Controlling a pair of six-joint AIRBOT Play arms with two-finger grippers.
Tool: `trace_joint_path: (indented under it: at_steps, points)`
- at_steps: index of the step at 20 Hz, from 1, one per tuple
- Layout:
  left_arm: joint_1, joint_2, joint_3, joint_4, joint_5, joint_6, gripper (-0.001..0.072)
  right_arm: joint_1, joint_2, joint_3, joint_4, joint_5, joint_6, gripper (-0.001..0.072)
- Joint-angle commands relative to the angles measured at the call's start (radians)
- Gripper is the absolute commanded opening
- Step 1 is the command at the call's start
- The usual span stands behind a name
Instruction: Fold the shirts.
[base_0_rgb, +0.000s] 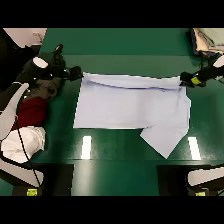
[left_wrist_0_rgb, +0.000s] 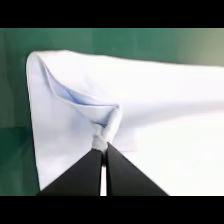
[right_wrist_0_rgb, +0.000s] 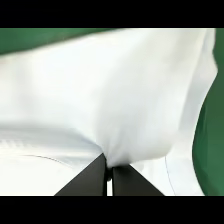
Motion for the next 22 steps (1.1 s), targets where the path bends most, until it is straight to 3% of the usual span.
trace_joint_path:
  at_steps: [1,3,4,5,6,10,13,16,18,19,22]
  points:
    - [-0.017,-0.013,-0.010,0.105,-0.016,-0.082,0.0021,0.003,0.020,-0.058,-0.023,0.026,0.001,0.0015]
    - [-0.017,-0.013,-0.010,0.134,-0.055,-0.110,0.0023,0.002,0.049,-0.069,-0.030,0.015,0.001,0.0018]
    - [-0.016,-0.013,-0.010,0.131,-0.087,-0.110,0.0176,-0.001,0.063,-0.069,-0.030,0.018,0.001,0.0107]
    - [-0.016,-0.013,-0.009,0.132,-0.118,-0.110,0.0500,-0.008,0.077,-0.069,-0.029,0.021,0.001,0.0322]
    - [-0.016,-0.013,-0.009,0.132,-0.150,-0.110,0.0615,-0.016,0.094,-0.069,-0.028,0.031,0.001,0.0392]
    - [0.051,0.029,-0.007,0.144,-0.329,-0.116,0.0599,-0.068,0.203,-0.069,-0.023,0.171,-0.008,0.0388]
    - [0.109,0.112,-0.068,0.206,-0.489,-0.064,0.0599,-0.128,0.293,-0.091,0.060,0.346,-0.082,0.0379]
    - [0.117,0.254,-0.288,0.229,-0.469,-0.043,0.0599,-0.186,0.397,-0.211,0.138,0.335,-0.104,0.0375]
    - [0.117,0.346,-0.456,0.224,-0.410,-0.023,0.0599,-0.216,0.462,-0.301,0.161,0.299,-0.104,0.0303]
    - [0.117,0.377,-0.528,0.216,-0.388,-0.006,0.0599,-0.230,0.489,-0.339,0.164,0.283,-0.104,0.0303]
    - [0.117,0.396,-0.651,0.107,-0.374,0.078,0.0599,-0.258,0.561,-0.442,0.164,0.252,-0.104,0.0303]
